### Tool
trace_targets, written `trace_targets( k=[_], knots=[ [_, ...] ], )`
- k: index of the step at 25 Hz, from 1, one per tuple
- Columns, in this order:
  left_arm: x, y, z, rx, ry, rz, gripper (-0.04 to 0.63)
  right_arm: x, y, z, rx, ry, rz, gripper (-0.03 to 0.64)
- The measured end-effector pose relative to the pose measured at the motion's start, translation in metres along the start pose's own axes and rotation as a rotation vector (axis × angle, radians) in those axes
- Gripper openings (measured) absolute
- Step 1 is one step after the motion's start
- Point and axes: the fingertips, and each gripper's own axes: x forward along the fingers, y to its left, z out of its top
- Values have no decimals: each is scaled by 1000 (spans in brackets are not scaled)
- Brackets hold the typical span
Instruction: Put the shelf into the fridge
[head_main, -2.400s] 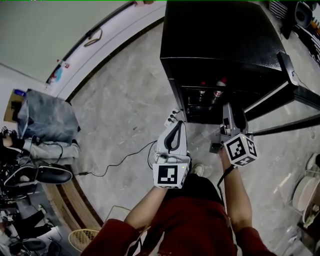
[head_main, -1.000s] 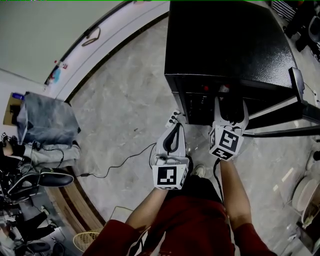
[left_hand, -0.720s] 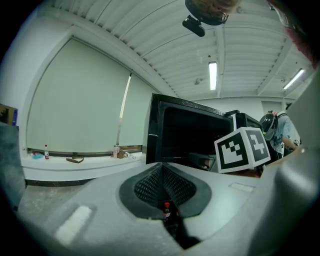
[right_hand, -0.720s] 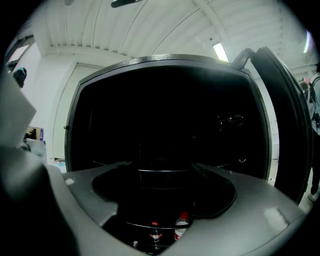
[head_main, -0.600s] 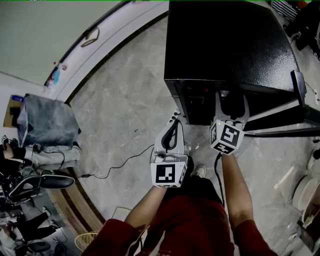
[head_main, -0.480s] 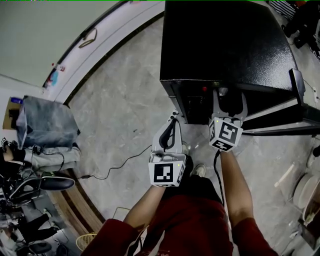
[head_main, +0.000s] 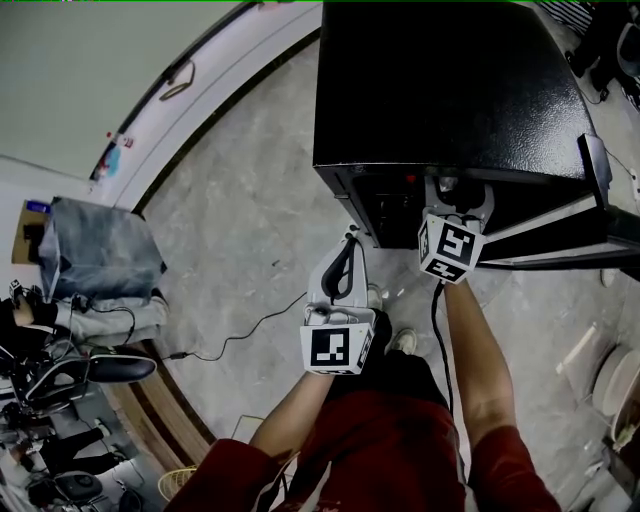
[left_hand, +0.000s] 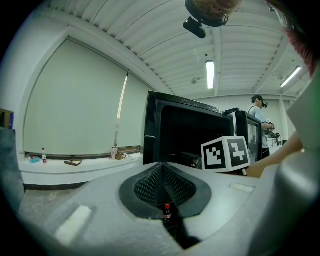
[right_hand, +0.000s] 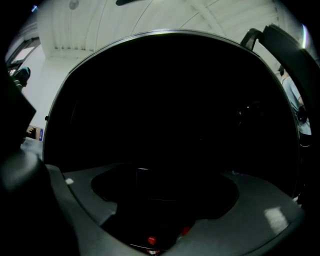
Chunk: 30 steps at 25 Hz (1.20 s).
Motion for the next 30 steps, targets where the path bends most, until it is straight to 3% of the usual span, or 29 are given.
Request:
trace_targets(
  k=[6, 15, 24, 30],
  knots=[
    [-4, -1, 3, 12, -6, 8, 0, 1, -1, 3, -15, -38, -2, 374],
    [-8, -6, 7, 21, -2, 12, 0, -11, 1, -2, -15, -10, 41, 382],
    [-32, -30, 5, 44, 1, -4, 0, -103, -2, -2, -14, 19, 136, 383],
    [-58, -49, 9, 79, -3, -7, 0, -171, -10, 13, 28, 18, 148, 382]
  ],
)
